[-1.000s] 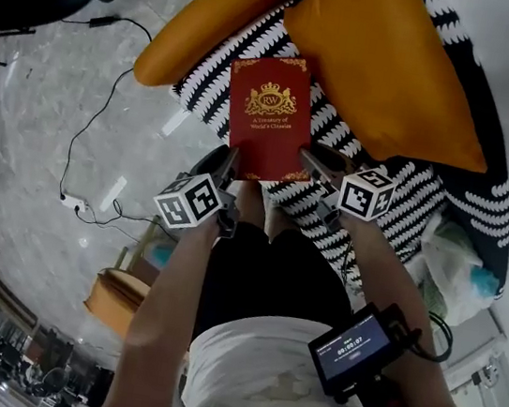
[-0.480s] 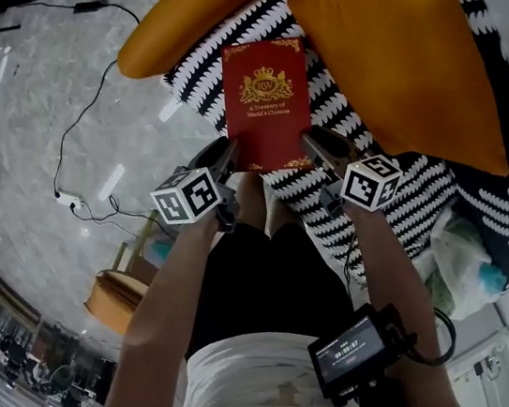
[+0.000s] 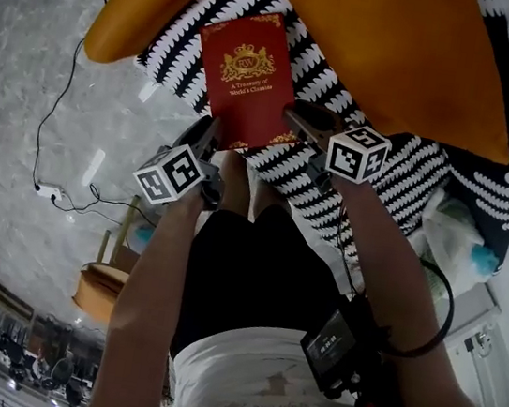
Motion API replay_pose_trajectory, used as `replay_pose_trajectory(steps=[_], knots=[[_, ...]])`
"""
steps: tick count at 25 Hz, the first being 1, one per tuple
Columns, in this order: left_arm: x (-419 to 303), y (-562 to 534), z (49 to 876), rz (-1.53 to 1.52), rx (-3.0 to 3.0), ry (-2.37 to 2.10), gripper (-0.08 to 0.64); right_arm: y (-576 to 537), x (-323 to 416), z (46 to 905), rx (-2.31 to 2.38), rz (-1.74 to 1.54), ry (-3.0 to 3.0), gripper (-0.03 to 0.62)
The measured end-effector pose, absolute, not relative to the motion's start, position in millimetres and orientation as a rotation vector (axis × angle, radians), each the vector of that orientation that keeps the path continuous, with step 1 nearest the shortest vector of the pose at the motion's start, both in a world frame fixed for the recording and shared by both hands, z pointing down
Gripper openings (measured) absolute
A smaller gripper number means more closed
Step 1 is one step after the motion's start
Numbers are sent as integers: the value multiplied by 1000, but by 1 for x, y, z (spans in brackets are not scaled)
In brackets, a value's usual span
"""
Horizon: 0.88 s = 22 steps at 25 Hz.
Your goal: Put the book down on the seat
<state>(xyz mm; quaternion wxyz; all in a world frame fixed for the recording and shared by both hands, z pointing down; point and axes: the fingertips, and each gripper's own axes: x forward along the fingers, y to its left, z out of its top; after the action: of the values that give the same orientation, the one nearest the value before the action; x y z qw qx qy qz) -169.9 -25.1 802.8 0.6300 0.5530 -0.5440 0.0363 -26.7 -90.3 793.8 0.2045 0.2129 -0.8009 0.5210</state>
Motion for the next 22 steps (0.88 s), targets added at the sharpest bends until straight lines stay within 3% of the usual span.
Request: replay_pose_trajectory(steps=[18, 22], knots=[[-146, -39, 851, 214, 1308, -1168, 166, -73, -4, 855, 627, 1395, -2066, 129], [-140, -38, 856, 259, 1322, -1141, 169, -73, -6, 861, 609, 1378, -2031, 158]])
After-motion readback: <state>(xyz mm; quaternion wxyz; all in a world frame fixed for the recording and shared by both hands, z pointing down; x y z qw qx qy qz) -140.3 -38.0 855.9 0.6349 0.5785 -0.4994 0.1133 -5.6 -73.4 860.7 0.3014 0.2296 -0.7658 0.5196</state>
